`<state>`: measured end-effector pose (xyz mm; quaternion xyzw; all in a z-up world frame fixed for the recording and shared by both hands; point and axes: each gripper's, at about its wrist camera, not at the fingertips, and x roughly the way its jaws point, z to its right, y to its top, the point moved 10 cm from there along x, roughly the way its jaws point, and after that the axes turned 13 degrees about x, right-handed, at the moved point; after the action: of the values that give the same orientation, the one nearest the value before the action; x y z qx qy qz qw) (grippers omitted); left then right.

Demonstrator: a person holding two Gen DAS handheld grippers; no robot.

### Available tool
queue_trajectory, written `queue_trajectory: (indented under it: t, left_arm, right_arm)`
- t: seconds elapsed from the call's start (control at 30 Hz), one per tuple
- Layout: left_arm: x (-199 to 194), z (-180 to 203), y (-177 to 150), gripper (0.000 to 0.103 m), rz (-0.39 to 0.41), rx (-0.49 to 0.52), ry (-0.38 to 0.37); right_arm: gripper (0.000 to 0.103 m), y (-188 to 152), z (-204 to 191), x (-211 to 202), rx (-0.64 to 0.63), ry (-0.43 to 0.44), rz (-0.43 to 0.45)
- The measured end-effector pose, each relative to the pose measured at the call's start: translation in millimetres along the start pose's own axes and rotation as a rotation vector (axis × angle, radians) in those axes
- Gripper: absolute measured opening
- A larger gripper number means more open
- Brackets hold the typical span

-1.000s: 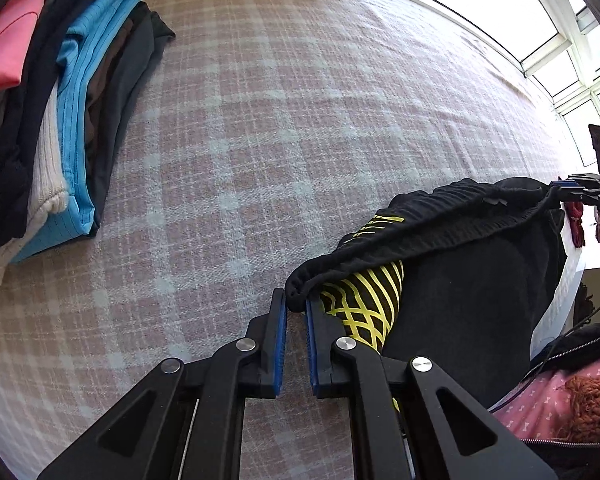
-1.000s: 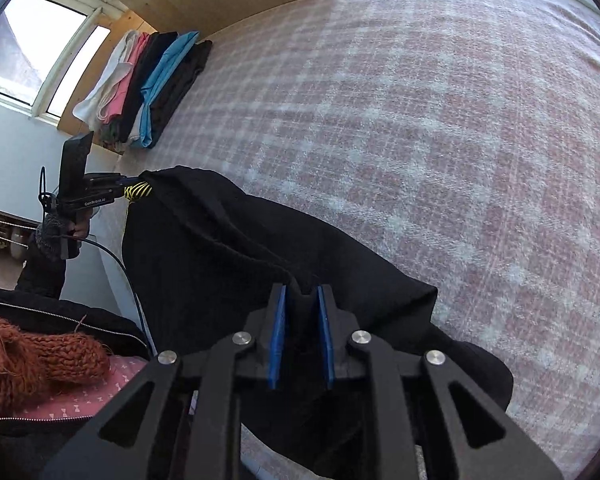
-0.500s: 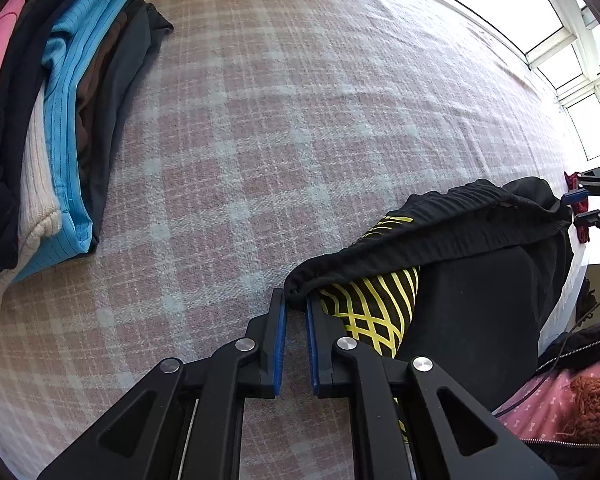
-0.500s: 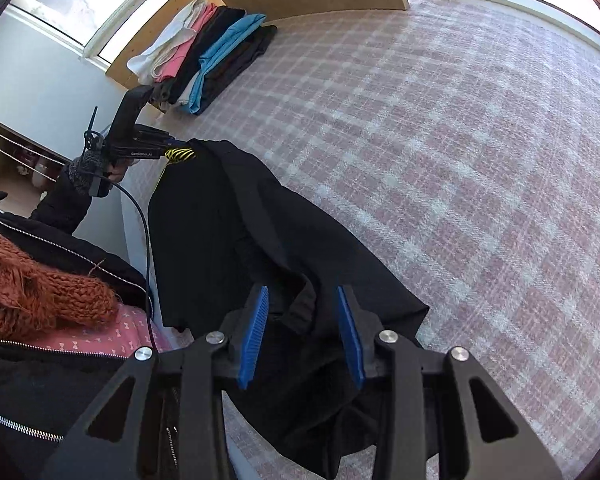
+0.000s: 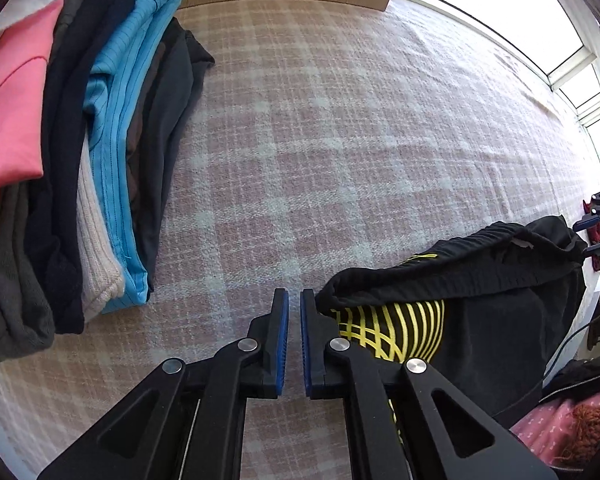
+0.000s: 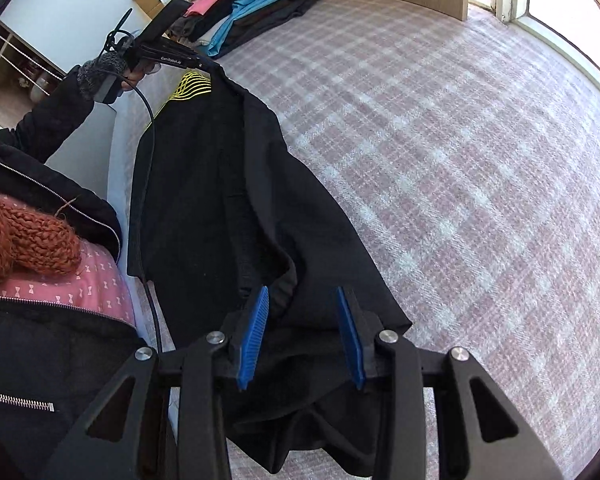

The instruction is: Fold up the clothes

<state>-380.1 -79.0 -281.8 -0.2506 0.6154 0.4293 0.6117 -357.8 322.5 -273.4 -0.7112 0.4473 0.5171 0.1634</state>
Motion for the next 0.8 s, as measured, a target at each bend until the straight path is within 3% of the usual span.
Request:
queue_trajectory:
  t: [0.17, 0.37, 0.43, 0.47, 0.5, 0.57, 0.7, 0.8]
  left_arm:
    - [-18, 15, 3, 0.012, -0.007, 0.069, 0.030]
    - [-40, 13, 9, 0.018, 0.016, 0.085, 0.046]
    - [-42, 29, 20, 0.023, 0.039, 0.094, 0.039]
    - [-43, 35, 24, 0.023, 0.041, 0.115, 0.036]
    - [-40, 47, 30, 0.023, 0.041, 0.147, 0.032]
    - [-27, 73, 42, 0.023, 0.026, 0.220, 0.018]
    - [3, 99, 48, 0.023, -0.041, 0.338, 0.005]
    - [16, 95, 51, 0.023, -0.072, 0.358, -0.005]
  right_arm:
    - [0.035, 19, -8, 13, -0.004, 0.022, 0.019]
    - [0.035, 33, -18, 38, -0.042, -0.032, -0.024]
    - [0.035, 34, -19, 45, -0.051, -0.063, -0.048]
    - [0.033, 34, -15, 47, -0.041, -0.081, -0.053]
    - [0.020, 34, -12, 50, -0.030, -0.099, -0.059]
    - [0.008, 36, -4, 50, -0.001, -0.129, -0.052]
    - [0.006, 46, 9, 41, 0.070, -0.178, -0.011]
    - [0.005, 56, 26, 28, 0.168, -0.197, 0.026]
